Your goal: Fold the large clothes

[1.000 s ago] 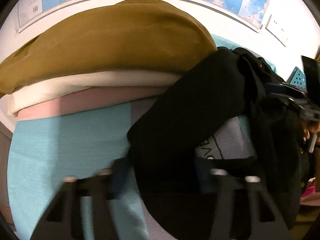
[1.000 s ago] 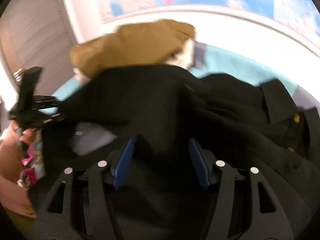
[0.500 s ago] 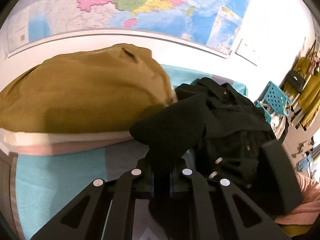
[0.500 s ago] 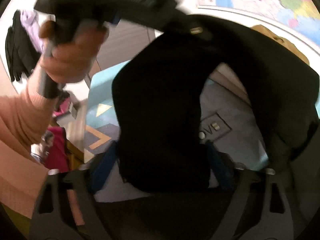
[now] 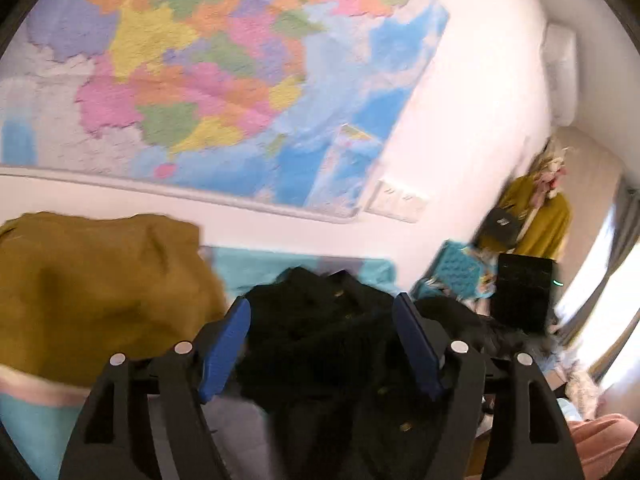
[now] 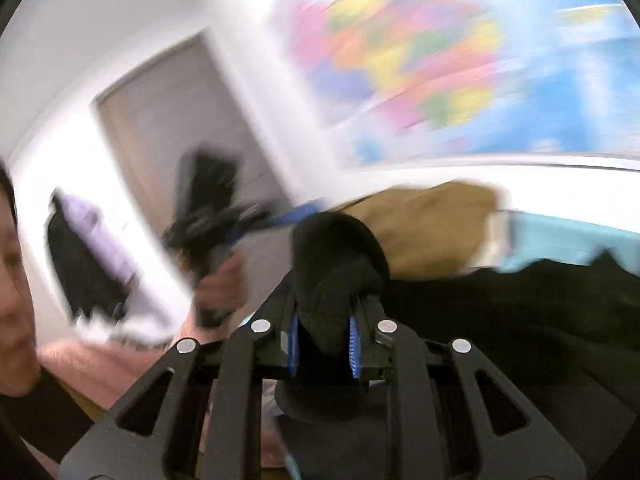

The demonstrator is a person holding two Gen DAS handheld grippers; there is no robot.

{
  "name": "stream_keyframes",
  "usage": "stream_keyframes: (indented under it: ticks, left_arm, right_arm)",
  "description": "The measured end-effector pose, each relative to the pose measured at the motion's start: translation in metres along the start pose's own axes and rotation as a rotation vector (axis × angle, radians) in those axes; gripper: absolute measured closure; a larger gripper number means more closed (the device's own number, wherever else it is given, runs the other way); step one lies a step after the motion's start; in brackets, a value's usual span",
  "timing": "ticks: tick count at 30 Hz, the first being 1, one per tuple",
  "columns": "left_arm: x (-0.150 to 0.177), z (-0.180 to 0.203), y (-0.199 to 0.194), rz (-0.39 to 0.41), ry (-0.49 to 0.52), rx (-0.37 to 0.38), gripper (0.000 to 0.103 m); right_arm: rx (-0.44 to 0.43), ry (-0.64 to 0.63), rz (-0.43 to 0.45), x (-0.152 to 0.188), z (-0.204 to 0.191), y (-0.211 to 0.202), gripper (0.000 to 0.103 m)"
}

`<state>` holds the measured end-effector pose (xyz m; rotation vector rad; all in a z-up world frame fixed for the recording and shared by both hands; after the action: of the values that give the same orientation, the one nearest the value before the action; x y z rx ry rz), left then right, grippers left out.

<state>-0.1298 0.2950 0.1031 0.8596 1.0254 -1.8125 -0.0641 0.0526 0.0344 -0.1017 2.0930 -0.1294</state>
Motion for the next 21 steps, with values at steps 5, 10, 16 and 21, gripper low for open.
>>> stream_keyframes:
  ticks: [5,10,16,21]
  left_arm:
    - [0.042,-0.004,0.062,-0.17,0.031,-0.094,0.037]
    - [0.096,-0.014,0.119,-0.355,0.108,-0.208,0.043]
    - [0.125,-0.028,0.158,-0.464,0.104,-0.253,0.046]
    - [0.115,-0.017,0.164,-0.434,0.142,-0.23,0.046]
  right_arm:
    - [0.206,0.179,0.036,0.015,0.083,-0.075,0.083]
    - [0.472,0.405,-0.103,0.084,0.178,-0.101,0.053]
    - [0.554,0.343,0.008,0.11,0.155,-0.13,0.01]
    - [0.615,0.103,-0.022,0.111,0.112,-0.136,0.009]
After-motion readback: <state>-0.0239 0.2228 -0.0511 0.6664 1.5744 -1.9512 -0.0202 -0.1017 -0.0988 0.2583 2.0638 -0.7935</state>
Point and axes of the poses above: each gripper's, at about its wrist camera, not at the fingertips, and y roughly the way its jaws point, z to its right, x to its underside, the point moved 4 cm from there along y, roughly the way its jaws point, and after that the axes turned 7 degrees about z, right-handed, at the moved point
